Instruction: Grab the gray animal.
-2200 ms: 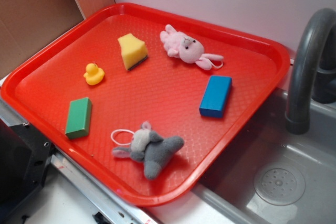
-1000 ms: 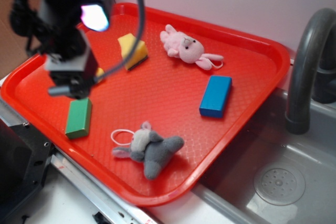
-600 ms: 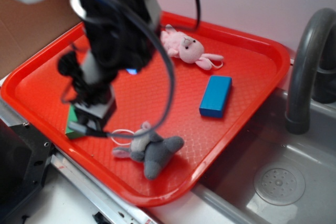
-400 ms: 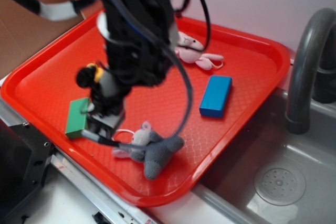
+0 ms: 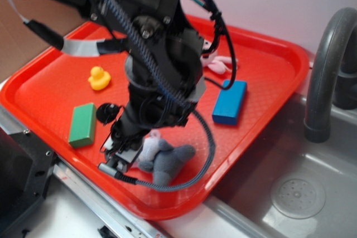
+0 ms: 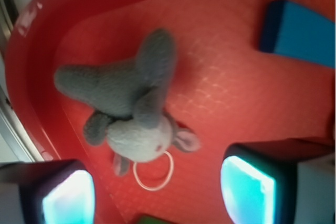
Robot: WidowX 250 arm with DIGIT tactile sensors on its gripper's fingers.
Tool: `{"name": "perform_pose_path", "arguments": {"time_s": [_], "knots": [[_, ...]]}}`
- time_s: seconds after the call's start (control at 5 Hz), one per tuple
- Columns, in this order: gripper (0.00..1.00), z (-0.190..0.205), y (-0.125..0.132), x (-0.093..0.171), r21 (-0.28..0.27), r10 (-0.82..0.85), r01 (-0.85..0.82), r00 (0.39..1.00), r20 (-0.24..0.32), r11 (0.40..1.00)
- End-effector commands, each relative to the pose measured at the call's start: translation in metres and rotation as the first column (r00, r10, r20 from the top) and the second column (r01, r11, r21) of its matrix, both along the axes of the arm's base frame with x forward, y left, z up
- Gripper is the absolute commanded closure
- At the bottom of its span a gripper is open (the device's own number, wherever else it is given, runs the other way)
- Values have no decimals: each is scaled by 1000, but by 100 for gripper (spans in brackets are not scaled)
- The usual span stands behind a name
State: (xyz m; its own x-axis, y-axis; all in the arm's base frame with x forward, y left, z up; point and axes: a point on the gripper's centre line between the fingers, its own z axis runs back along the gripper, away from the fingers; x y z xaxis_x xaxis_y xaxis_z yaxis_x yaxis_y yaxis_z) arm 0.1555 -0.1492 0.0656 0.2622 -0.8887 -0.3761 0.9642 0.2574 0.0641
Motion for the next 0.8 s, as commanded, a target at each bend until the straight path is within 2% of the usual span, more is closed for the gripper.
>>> {"name": "perform_pose_path", "arguments": {"time_s": [0.0,0.4,0.6], "knots": [[0,-10,3,-8,-52,-68,71,996,52,996],[0,-24,-4,-4,-118,-62,67,997,39,991],[0,-28,-2,-10,-110,-61,62,998,12,992]]}}
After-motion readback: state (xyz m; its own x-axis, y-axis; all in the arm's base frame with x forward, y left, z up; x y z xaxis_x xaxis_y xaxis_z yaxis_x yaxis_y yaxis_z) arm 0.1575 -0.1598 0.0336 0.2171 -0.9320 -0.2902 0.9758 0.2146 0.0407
